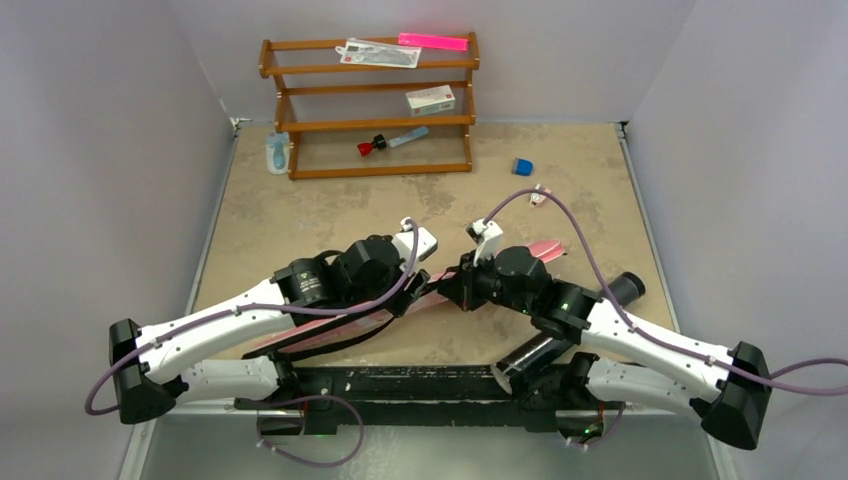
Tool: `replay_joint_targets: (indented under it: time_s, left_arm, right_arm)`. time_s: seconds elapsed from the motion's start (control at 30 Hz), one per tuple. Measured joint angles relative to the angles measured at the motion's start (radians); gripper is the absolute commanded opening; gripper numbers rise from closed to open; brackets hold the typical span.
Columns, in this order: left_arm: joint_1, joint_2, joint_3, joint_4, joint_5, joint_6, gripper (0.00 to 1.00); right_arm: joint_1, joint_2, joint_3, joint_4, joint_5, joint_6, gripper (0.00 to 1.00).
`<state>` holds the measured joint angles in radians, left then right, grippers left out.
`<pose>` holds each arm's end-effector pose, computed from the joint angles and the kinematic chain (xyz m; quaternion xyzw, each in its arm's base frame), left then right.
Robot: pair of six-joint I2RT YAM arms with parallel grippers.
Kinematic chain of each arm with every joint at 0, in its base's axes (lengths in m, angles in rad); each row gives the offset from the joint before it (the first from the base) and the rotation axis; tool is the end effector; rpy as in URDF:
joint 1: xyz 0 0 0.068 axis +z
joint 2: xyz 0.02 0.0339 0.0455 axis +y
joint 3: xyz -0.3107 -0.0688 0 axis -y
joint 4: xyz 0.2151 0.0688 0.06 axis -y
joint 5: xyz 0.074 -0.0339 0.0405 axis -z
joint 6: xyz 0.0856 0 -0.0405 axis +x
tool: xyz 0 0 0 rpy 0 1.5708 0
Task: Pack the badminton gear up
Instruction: Zip the racket bag at the center of the board.
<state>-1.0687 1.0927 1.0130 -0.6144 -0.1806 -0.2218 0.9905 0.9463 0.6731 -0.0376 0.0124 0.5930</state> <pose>0.1183 -0.1836 0.3308 0.3356 0.8378 -0.1890 0.3868 0.1180 0.1780 0.3165 -0.1560 0.7928 0.4157 0.4175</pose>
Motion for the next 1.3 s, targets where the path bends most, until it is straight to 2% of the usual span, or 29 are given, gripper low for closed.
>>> replay_joint_targets:
  time_s: [0.1,0.27,0.33,0.43,0.47,0.7,0.97,1.1,1.3]
  left_arm:
    - [0.0,-0.005,0.0,-0.051,0.0,0.0,0.64]
    - [0.0,-0.031,-0.035,-0.095,0.061,0.005,0.67]
    - [-0.002,-0.027,-0.051,-0.107,0.083,0.005,0.63]
    - [-0.005,0.005,-0.063,-0.11,0.09,0.006,0.45]
    - [-0.005,0.023,-0.063,-0.11,0.087,0.005,0.44]
    - [-0.006,0.116,-0.063,-0.114,0.032,0.004,0.56]
    - [-0.006,-0.013,-0.043,-0.134,0.025,0.004,0.56]
    - [-0.006,-0.005,-0.031,-0.154,0.021,0.005,0.49]
    - [-0.006,0.066,-0.031,-0.179,0.024,0.01,0.54]
  right_arm:
    - [-0.065,-0.016,0.003,-0.031,-0.027,-0.005,0.0]
    - [-0.101,-0.023,0.005,-0.041,-0.06,-0.013,0.0]
    - [-0.101,-0.02,0.007,-0.041,-0.075,-0.016,0.0]
    - [-0.101,-0.016,0.011,-0.041,-0.101,-0.027,0.0]
    - [-0.101,-0.016,0.012,-0.042,-0.109,-0.031,0.0]
    - [-0.101,-0.045,0.035,-0.105,-0.104,-0.056,0.0]
    - [-0.101,-0.057,0.039,-0.147,-0.077,-0.06,0.0]
    - [-0.101,-0.055,0.039,-0.149,-0.076,-0.063,0.0]
    - [-0.101,-0.049,0.041,-0.153,-0.075,-0.063,0.0]
